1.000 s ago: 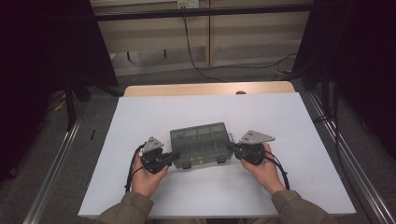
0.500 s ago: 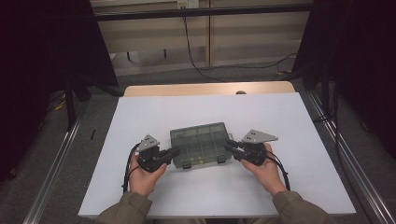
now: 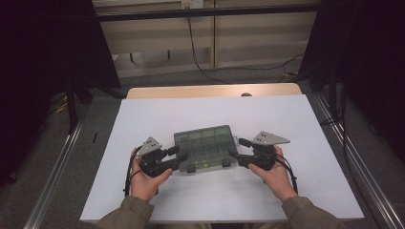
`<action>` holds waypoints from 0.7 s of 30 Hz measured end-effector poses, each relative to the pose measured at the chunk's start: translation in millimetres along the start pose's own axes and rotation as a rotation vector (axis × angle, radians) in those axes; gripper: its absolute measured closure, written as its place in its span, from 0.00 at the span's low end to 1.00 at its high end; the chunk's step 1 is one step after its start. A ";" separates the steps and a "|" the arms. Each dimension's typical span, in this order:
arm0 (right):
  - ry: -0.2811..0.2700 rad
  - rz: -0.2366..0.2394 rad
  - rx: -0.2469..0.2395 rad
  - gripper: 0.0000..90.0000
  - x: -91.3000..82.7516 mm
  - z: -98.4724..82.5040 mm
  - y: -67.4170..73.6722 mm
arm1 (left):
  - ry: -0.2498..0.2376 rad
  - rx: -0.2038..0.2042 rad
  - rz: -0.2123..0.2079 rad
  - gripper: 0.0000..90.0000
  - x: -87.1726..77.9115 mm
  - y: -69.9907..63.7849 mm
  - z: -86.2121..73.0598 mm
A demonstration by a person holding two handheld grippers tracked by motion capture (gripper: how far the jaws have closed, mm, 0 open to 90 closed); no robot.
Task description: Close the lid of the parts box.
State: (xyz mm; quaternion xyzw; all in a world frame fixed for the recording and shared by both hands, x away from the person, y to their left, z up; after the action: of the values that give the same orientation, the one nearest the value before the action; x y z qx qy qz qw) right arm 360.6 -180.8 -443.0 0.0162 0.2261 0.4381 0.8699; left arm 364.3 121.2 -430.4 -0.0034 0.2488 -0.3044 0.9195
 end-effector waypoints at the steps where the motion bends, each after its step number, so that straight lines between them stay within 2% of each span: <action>1: 0.002 -0.001 0.005 0.34 -0.3 -0.1 -0.1 | -0.004 0.003 0.000 0.48 -0.1 0.1 0.2; 6: 0.000 -0.001 0.011 0.26 -1.7 0.0 -0.3 | -0.027 0.015 0.005 0.31 -0.9 1.6 0.8; 12: -0.018 -0.011 0.006 0.16 -5.9 0.7 -0.6 | -0.049 0.000 -0.002 0.15 -3.2 5.1 0.5; 17: -0.023 -0.012 -0.003 0.13 -9.5 -0.1 -0.8 | -0.061 0.018 -0.032 0.10 -6.3 5.4 -1.9; 21: -0.044 -0.015 -0.003 0.11 -13.2 -1.0 -0.5 | -0.064 0.023 -0.035 0.09 -8.3 7.3 -3.7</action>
State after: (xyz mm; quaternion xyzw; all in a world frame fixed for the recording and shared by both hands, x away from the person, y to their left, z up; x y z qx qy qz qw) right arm 353.9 -191.4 -439.0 0.0230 0.2065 0.4315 0.8779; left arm 360.9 132.3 -431.1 -0.0070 0.2157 -0.3230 0.9214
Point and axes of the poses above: each handheld gripper's, and its own axes: x roughly forward along the jaws, z roughly out of its top, y roughly to its left, the point moved 3 cm from there along x, roughly forward along the jaws, and after that the axes turned 13 degrees about z, right-handed, at the moved point
